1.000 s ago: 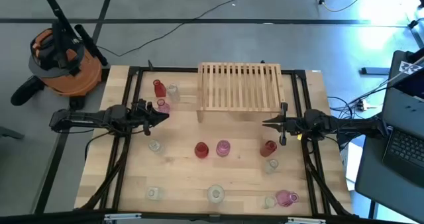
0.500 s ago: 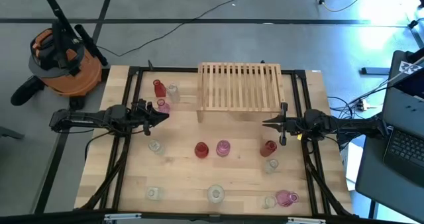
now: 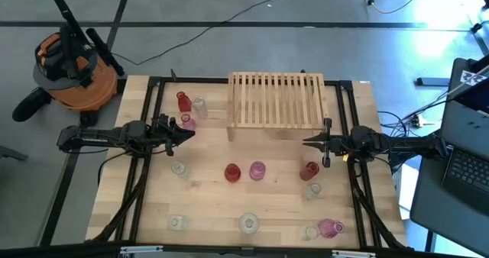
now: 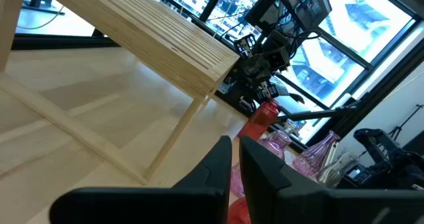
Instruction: Sort vases onto shelf
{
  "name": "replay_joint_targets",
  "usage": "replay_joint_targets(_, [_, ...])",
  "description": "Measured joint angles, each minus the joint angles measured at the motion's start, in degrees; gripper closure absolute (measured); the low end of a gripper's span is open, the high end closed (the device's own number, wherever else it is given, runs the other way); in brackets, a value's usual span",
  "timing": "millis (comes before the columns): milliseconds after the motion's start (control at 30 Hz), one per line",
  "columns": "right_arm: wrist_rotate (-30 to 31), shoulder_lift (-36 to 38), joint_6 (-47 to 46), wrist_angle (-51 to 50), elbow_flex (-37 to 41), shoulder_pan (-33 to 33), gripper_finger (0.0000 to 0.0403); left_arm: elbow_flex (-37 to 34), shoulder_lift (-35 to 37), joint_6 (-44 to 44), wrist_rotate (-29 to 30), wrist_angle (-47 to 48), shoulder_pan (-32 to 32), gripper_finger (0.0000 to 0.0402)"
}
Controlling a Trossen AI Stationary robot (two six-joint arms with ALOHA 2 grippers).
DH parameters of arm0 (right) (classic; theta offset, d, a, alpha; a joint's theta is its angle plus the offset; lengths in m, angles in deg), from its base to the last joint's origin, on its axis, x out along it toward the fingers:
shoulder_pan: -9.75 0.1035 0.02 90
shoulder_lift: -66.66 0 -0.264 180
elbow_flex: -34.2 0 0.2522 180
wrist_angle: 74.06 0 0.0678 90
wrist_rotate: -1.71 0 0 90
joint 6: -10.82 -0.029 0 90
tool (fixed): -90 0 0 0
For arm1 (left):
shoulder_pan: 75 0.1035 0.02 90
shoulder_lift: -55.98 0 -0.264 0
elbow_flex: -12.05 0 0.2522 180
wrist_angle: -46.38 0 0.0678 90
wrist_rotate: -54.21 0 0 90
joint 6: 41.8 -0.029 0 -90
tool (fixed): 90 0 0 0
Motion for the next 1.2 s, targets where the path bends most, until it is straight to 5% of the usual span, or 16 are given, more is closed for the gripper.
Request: replay_joint_targets(1200, [0.0,0.0,0.0,0.0,0.0,0.0,0.0402,0.0,0.0,-0.7,1.1,-0.1,0.0,0.0377])
